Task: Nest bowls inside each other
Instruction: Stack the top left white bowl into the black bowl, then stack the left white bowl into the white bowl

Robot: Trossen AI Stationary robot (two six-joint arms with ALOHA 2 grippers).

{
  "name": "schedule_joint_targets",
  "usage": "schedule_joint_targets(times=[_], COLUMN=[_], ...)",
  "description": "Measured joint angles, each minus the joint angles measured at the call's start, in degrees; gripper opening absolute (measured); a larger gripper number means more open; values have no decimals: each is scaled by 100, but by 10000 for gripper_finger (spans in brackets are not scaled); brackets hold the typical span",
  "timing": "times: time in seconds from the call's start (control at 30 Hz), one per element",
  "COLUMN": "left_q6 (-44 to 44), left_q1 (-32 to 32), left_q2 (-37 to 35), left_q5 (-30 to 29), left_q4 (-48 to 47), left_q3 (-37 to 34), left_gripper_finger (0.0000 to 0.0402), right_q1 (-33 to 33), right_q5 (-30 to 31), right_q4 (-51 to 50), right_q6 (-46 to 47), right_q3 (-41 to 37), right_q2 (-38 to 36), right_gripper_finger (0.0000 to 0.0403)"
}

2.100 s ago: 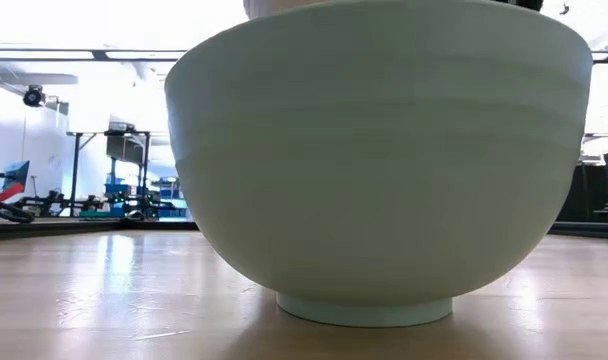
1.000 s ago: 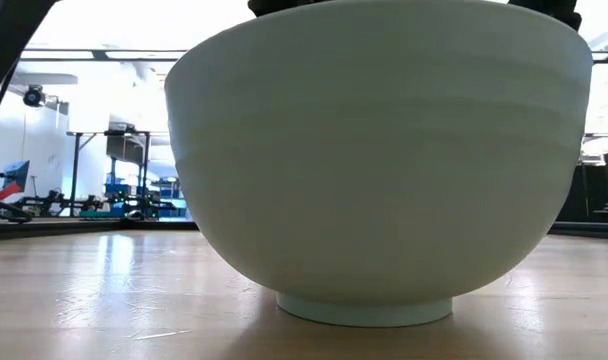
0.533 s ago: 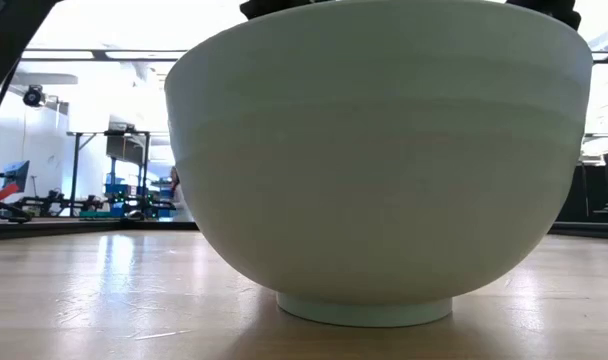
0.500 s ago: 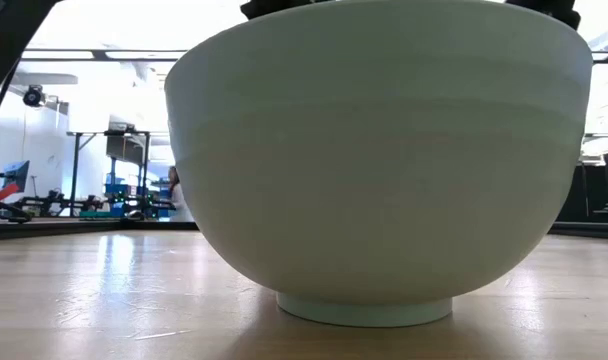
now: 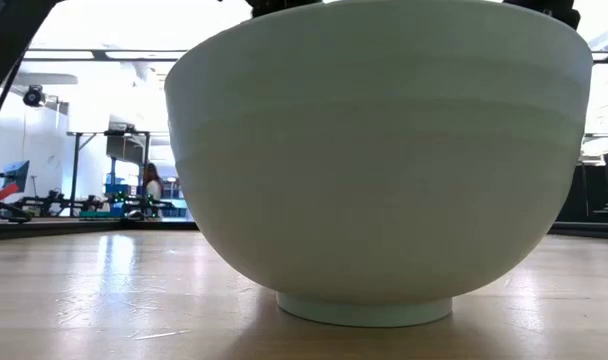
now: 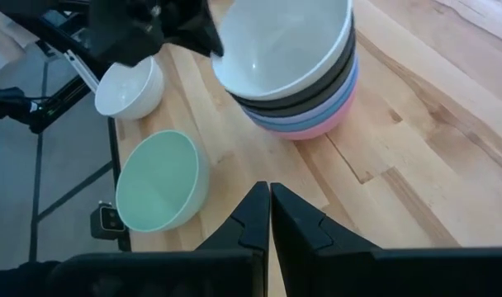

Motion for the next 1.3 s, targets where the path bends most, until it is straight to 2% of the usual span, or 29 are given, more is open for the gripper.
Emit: schedule_joint_targets(times=[0.37,0.6,0.73,0.83,0.9,1.1,1.3], left_q6=[-304,-1103,-1760,-2076,-2184,-2993,-4676], left_q1=[19,19,-59,-214,-358,-971,-1681], left_q2=[-444,-864,-956,-1192,-1371,-2325,-3515], left_q5=[-26,-8,550,1259,1485,1517,1528], left_q4=[35,-38,-521,-408,-328,101,1761], left_q3=[34,-3,-108,-593,-1029,-2812,-4624], left_gripper_finger=[93,102,102,102,102,102,102], right_q1=[75,75,77,77,76,114,113], right_q5=[-15,-8,0,46,94,105,107], right_q4=[4,4,4,6,25,124,137], right_q6=[20,42,164,174,174,136,-48], right_q3=[-2,-9,-11,-11,-12,-24,-33], right_q2=[2,2,2,2,21,134,351], right_gripper_finger=[9,9,9,9,9,9,9])
